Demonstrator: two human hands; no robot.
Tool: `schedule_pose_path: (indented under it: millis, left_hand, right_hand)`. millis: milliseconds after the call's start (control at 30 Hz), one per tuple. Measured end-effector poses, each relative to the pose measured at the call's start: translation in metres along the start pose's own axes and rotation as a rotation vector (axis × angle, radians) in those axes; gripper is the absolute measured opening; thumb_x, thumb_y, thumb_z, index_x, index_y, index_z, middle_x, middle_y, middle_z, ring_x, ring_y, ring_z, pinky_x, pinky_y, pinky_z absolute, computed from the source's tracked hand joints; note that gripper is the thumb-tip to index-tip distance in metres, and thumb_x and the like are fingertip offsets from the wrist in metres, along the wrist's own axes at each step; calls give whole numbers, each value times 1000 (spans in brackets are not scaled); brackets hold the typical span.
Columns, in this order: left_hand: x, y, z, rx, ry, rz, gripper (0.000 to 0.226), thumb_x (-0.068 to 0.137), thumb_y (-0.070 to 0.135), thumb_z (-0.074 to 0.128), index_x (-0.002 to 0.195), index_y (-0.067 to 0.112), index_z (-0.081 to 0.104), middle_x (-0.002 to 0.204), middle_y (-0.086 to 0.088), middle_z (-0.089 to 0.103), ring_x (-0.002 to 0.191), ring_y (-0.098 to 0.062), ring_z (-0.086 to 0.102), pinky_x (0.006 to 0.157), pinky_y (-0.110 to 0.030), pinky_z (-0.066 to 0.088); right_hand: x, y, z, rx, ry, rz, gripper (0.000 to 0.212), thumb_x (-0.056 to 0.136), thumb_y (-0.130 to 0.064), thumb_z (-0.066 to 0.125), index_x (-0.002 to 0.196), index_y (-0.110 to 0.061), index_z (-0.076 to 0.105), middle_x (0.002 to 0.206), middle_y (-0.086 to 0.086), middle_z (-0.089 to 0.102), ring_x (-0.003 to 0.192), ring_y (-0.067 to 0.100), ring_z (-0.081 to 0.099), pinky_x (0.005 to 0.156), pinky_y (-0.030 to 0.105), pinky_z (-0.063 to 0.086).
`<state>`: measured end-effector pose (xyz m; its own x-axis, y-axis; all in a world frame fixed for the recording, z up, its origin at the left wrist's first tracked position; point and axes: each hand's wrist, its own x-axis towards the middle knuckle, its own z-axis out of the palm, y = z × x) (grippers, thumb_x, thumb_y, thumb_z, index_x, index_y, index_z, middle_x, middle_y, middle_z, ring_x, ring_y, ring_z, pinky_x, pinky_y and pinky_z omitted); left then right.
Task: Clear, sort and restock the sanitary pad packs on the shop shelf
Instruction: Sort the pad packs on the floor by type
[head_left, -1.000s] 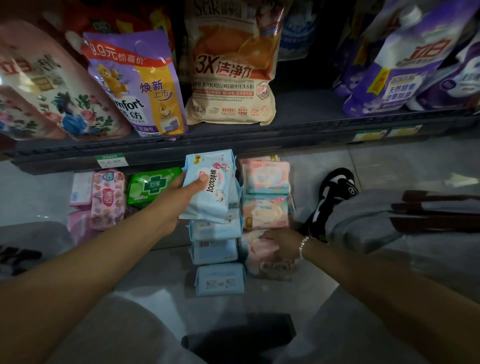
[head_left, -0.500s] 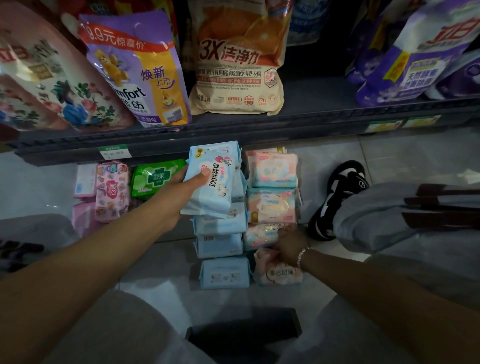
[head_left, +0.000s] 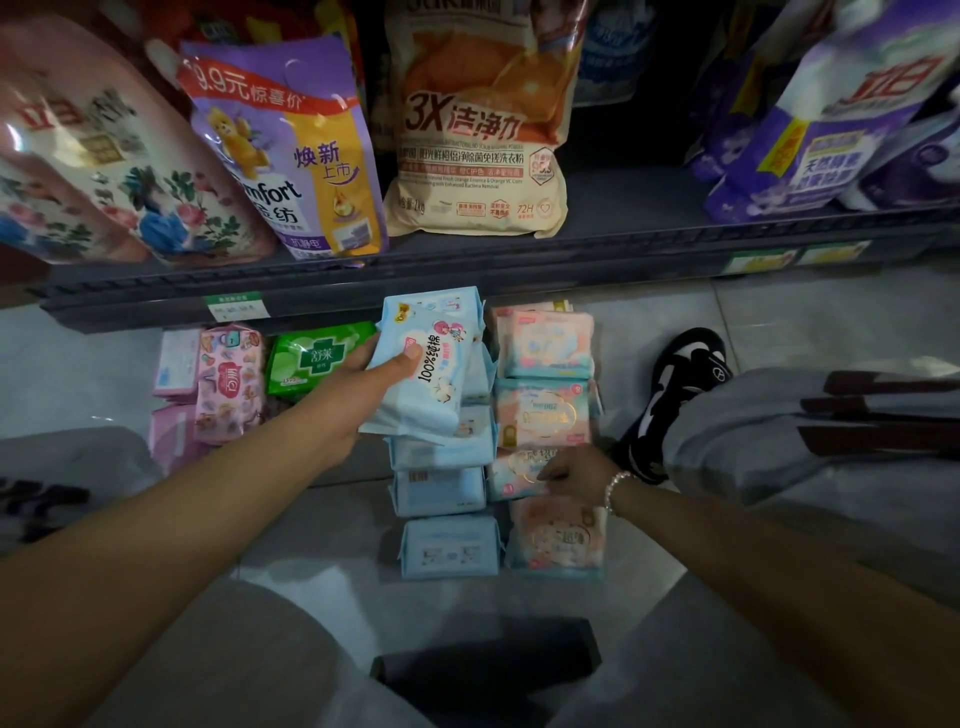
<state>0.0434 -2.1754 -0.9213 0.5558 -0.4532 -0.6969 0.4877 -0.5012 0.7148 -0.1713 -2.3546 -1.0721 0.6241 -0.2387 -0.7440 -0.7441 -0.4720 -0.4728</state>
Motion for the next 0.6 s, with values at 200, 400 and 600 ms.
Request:
schedule_pose_path:
  millis: [200,400,600]
  left_hand:
    - [-5,-1,-4,39,10,13,50,85,42,66,133,32,54,119,5,68,106,-18,65,98,-38,48]
    - [-18,7,-14,99,-26,-22,55,79,33,75,130,31,54,111,3,70,93,-16,68,70,-26,53]
    - [-30,19,-15,212,-230,11,55,78,24,74,129,31,55,110,6,70,89,-10,69,60,-18,52]
  right_hand:
    - [-17,-37,-43,164,-15,-71,26,86,-25,73,107,-9,74,94,0,69,85,11,63,74,12,48]
    - [-48,-85,-92,529,-79,-68,31,93,-25,62,118,-5,61,109,11,67,85,17,68,84,29,54]
    - [-67,-123,-101,603,-134,-180,54,83,-46,60,130,-23,50,124,4,59,112,22,59,96,36,49]
